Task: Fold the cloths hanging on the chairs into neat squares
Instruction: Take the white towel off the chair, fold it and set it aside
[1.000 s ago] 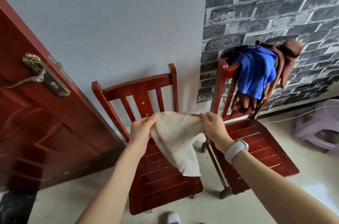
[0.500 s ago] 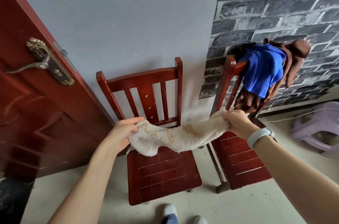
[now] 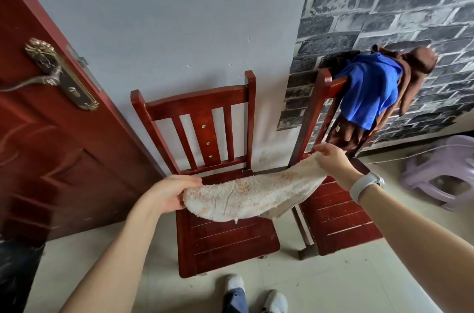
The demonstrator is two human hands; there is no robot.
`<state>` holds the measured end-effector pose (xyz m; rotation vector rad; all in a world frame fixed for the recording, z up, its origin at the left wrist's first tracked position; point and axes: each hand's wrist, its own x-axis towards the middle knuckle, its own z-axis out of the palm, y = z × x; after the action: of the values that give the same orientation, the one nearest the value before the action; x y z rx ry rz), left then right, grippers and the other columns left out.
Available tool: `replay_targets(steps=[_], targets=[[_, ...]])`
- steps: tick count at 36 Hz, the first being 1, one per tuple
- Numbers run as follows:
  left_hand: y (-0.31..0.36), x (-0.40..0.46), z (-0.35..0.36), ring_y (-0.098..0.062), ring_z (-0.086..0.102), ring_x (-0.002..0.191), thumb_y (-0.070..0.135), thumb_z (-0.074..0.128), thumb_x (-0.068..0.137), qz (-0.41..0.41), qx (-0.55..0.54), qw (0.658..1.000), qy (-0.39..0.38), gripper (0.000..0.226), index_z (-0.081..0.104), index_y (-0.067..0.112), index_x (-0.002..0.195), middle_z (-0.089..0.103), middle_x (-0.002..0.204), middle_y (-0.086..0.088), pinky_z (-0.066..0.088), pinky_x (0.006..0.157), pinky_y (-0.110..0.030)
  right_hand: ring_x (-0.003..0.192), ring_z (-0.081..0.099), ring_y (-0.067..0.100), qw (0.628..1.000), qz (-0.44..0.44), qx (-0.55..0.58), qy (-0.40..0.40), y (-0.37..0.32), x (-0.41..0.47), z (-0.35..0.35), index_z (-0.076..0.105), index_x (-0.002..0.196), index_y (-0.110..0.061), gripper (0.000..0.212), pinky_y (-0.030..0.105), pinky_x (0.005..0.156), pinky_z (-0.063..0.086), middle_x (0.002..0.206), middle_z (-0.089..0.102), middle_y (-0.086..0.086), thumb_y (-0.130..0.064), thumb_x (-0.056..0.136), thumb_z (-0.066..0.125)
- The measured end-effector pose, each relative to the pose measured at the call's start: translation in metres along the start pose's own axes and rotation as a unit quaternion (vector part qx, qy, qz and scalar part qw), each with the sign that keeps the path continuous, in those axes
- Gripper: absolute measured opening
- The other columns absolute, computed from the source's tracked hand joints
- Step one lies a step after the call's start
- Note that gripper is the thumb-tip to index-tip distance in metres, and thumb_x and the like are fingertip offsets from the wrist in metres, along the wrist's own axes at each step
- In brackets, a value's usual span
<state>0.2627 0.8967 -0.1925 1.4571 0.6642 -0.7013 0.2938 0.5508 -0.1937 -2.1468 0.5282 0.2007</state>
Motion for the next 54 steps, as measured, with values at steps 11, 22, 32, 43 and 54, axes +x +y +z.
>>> replay_targets(steps=[11, 22, 32, 43, 54], targets=[[-0.013, 0.002, 0.003, -0.019, 0.061, 0.094, -0.005, 0.048, 0.088, 0.137, -0.005, 0.989, 0.057, 0.026, 0.069, 0.011, 0.089, 0.065, 0.099, -0.009, 0.048, 0.074, -0.025, 0.084, 0.049, 0.022, 0.997, -0.031, -0.038, 0.062, 0.015, 0.005, 0.002, 0.061, 0.109, -0.009, 0.035, 0.024, 0.056, 0.033, 0.114, 0.059, 0.016, -0.003, 0.092, 0.030], [-0.018, 0.016, -0.003, -0.022, 0.062, 0.099, -0.011, 0.053, 0.083, 0.062, 0.041, 0.997, 0.007, 0.033, 0.063, 0.005, 0.110, 0.065, 0.109, -0.013, 0.050, 0.076, -0.027, 0.079, 0.051, 0.006, 0.994, -0.041, -0.004, -0.104, 0.006, 0.000, -0.005, 0.058, 0.117, -0.009, 0.029, 0.021, 0.073, 0.041, 0.097, 0.056, 0.004, -0.003, 0.091, 0.047], [-0.002, 0.008, -0.002, -0.019, 0.056, 0.099, -0.011, 0.046, 0.085, 0.189, -0.007, 0.977, 0.099, 0.035, 0.069, 0.016, 0.087, 0.063, 0.107, -0.010, 0.045, 0.086, -0.026, 0.078, 0.052, 0.018, 0.992, -0.112, -0.063, 0.001, 0.005, 0.006, -0.009, 0.070, 0.089, -0.006, 0.027, 0.018, 0.059, 0.039, 0.094, 0.062, 0.008, 0.000, 0.091, 0.043], [0.007, 0.006, -0.008, -0.022, 0.057, 0.108, 0.008, 0.068, 0.080, 0.283, 0.330, 0.880, 0.192, 0.033, 0.064, 0.007, 0.113, 0.064, 0.116, -0.008, 0.044, 0.093, -0.033, 0.103, 0.053, 0.016, 0.956, -0.120, -0.180, -0.199, -0.007, 0.005, -0.011, 0.051, 0.126, -0.002, 0.050, 0.023, 0.088, 0.040, 0.115, 0.055, 0.004, -0.026, 0.083, 0.064], [0.003, 0.005, -0.032, -0.015, 0.053, 0.072, 0.016, 0.076, 0.072, 0.306, 0.387, 0.833, 0.252, 0.009, 0.068, 0.012, 0.075, 0.056, 0.078, 0.002, 0.037, 0.059, -0.023, 0.104, 0.050, 0.029, 0.925, -0.199, -0.318, -0.059, 0.007, 0.022, 0.015, 0.065, 0.101, 0.004, 0.022, 0.033, 0.099, 0.037, 0.107, 0.048, 0.014, -0.005, 0.090, 0.047]])
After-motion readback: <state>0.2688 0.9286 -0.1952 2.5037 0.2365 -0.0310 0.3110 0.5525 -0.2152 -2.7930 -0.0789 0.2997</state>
